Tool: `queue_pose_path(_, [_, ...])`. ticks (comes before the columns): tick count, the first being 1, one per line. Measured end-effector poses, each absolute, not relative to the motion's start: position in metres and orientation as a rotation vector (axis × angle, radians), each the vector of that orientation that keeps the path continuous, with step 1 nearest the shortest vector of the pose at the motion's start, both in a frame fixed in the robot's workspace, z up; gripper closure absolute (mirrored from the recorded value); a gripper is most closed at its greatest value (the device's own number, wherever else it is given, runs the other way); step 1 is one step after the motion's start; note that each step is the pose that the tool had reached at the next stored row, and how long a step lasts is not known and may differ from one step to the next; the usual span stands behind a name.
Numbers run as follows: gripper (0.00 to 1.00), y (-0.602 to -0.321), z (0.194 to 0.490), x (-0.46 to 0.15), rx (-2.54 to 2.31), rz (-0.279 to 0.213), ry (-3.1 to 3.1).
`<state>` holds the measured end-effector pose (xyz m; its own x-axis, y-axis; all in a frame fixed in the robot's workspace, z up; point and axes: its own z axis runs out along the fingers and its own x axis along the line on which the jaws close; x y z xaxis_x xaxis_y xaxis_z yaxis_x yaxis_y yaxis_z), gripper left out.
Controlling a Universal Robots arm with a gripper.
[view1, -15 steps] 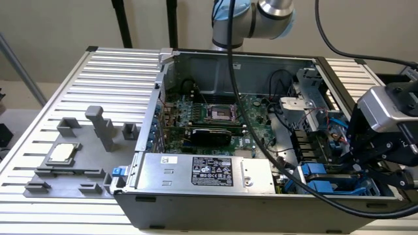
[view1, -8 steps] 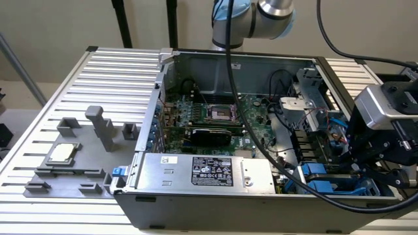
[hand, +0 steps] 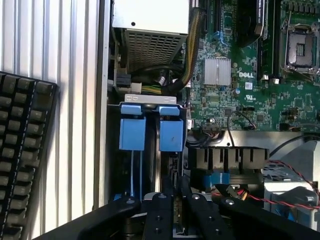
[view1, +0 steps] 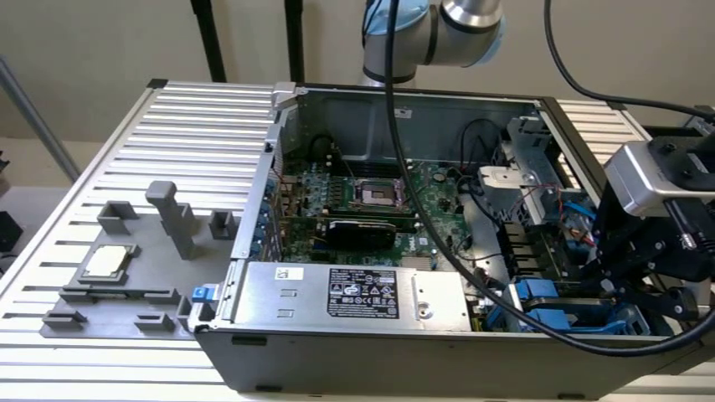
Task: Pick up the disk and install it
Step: 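Insert the first disk wire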
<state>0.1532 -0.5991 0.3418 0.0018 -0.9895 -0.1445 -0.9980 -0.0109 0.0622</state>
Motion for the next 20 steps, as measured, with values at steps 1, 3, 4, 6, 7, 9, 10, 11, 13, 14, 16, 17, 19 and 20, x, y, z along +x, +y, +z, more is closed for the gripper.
queue_pose_path(1, [0.84, -0.5984, 0.3417, 0.1532, -2.180, 0.225, 2.171])
queue_pose_path(3, [0.84, -0.5978, 0.3416, 0.1532, -2.174, 0.224, 2.179])
queue_pose_path(4, [0.84, -0.5978, 0.3415, 0.1533, -2.169, 0.223, 2.186])
queue_pose_path(6, [0.84, -0.5974, 0.3417, 0.1534, -2.159, 0.220, 2.198])
queue_pose_path(7, [0.84, -0.5971, 0.3417, 0.1534, -2.156, 0.219, 2.202])
queue_pose_path(9, [0.84, -0.5960, 0.3416, 0.1534, -2.154, 0.215, 2.209])
queue_pose_path(10, [0.84, -0.5952, 0.3415, 0.1534, -2.154, 0.213, 2.212])
queue_pose_path(11, [0.84, -0.5943, 0.3415, 0.1534, -2.154, 0.211, 2.215])
queue_pose_path(13, [0.84, -0.5928, 0.3414, 0.1534, -2.155, 0.206, 2.221])
queue_pose_path(14, [0.84, -0.5924, 0.3413, 0.1535, -2.156, 0.204, 2.223])
queue_pose_path(16, [0.84, -0.5923, 0.3413, 0.1536, -2.157, 0.200, 2.230])
queue_pose_path(17, [0.84, -0.5922, 0.3412, 0.1536, -2.158, 0.197, 2.233])
queue_pose_path(19, [0.84, -0.5921, 0.3410, 0.1539, -2.159, 0.194, 2.238])
queue_pose_path(20, [0.84, -0.5920, 0.3408, 0.1540, -2.159, 0.192, 2.240])
